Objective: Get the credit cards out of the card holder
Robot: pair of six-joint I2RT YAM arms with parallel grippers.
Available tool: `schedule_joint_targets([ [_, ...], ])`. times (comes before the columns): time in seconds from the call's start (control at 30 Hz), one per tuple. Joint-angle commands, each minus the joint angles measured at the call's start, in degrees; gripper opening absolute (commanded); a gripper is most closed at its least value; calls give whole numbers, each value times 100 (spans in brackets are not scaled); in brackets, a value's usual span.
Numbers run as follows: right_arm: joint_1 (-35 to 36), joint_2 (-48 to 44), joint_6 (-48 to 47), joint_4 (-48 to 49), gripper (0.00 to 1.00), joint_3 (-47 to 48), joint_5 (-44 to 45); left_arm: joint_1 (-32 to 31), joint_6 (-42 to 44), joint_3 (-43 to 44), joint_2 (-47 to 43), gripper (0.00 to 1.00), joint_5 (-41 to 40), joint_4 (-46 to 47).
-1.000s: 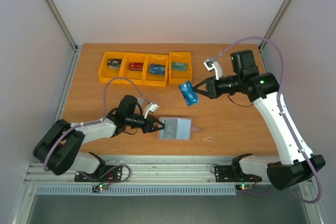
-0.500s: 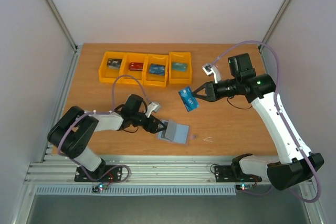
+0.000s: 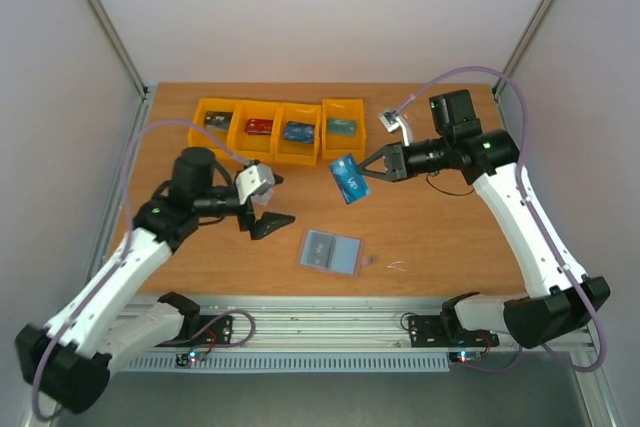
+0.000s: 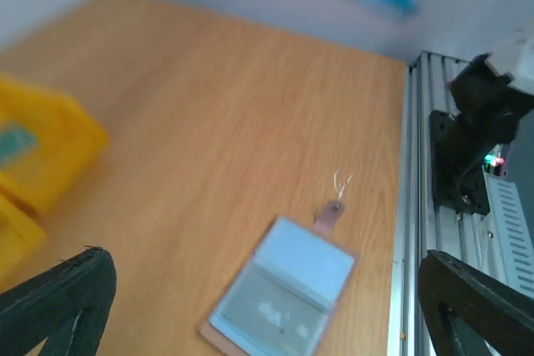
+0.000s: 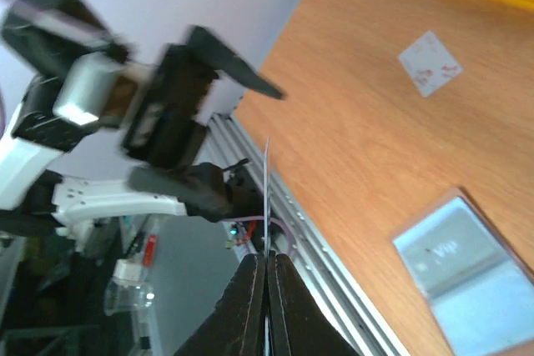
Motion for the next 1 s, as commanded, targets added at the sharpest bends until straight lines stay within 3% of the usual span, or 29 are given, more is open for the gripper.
schedule_joint_targets([
  [0.0, 287, 356, 512, 587, 1, 425, -729, -29, 4273, 1139, -865, 99, 160, -2458],
  [0.1, 602, 678, 520, 480, 1, 891, -743, -32, 6546, 1306, -1526, 98, -745, -2593],
  [0.2, 890, 915, 835, 667, 1, 1114, -900, -47, 8098, 741, -2325, 99, -1044, -1461],
  [0.27, 1120, 1023, 1204, 1017, 1, 1129, -1035, -70, 9465, 175, -2699, 99, -889, -456],
  [0.33, 1383, 1154, 1414, 1224, 1, 1194, -1000, -116, 10221, -187, -2870, 99, -758, 498],
  [0.47, 1886, 1321, 1666, 1508, 1, 1272, -805, -330, 10841, -432, -2911, 99, -903, 1197],
  [0.7, 2379, 1584, 2125, 2073, 1, 1298, -592, -605, 11151, -372, -2743, 81, -1305, 835],
  [0.77, 2439, 1630, 2152, 2142, 1, 1273, -529, -648, 11140, -394, -2725, 72, -1383, 809],
  [0.87, 2493, 1672, 2200, 2220, 1, 1216, -520, -697, 11031, -371, -2731, 51, -1493, 690],
  [0.97, 2503, 1696, 2182, 2215, 1, 1228, -552, -709, 10951, -381, -2752, 14, -1588, 655],
])
